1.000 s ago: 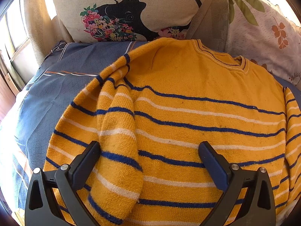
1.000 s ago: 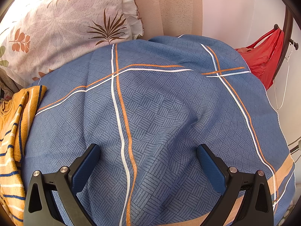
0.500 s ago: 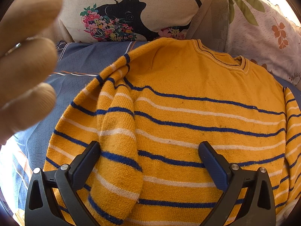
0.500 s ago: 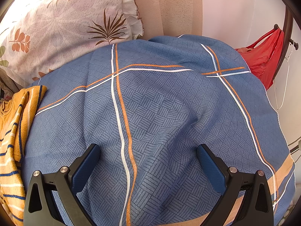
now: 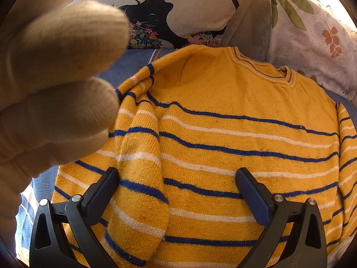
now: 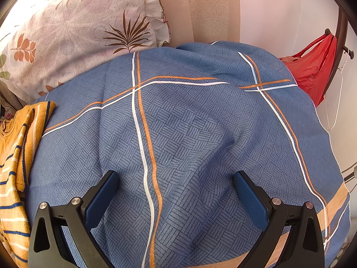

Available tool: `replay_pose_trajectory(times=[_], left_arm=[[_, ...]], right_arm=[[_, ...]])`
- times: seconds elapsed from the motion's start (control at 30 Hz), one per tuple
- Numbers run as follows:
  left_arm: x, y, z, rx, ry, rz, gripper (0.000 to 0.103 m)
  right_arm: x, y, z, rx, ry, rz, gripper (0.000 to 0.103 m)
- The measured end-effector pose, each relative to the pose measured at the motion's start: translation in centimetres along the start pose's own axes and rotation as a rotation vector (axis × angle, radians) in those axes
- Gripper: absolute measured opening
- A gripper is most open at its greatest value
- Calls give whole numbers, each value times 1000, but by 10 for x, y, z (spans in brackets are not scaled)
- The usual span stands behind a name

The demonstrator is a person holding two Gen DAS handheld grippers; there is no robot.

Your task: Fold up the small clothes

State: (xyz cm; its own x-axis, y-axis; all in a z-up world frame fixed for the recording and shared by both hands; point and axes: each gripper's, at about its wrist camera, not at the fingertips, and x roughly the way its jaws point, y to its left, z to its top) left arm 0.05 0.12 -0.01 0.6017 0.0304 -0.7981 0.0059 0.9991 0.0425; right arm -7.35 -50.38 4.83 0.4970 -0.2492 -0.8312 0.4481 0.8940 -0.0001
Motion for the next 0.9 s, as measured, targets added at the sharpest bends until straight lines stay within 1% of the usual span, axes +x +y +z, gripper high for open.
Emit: replay_pose_trajectory(times=[0.9], left_arm=[[-2,-2,-1,-1,-1,-1,103]], right_arm=[[0,0,0,0,0,0,103]])
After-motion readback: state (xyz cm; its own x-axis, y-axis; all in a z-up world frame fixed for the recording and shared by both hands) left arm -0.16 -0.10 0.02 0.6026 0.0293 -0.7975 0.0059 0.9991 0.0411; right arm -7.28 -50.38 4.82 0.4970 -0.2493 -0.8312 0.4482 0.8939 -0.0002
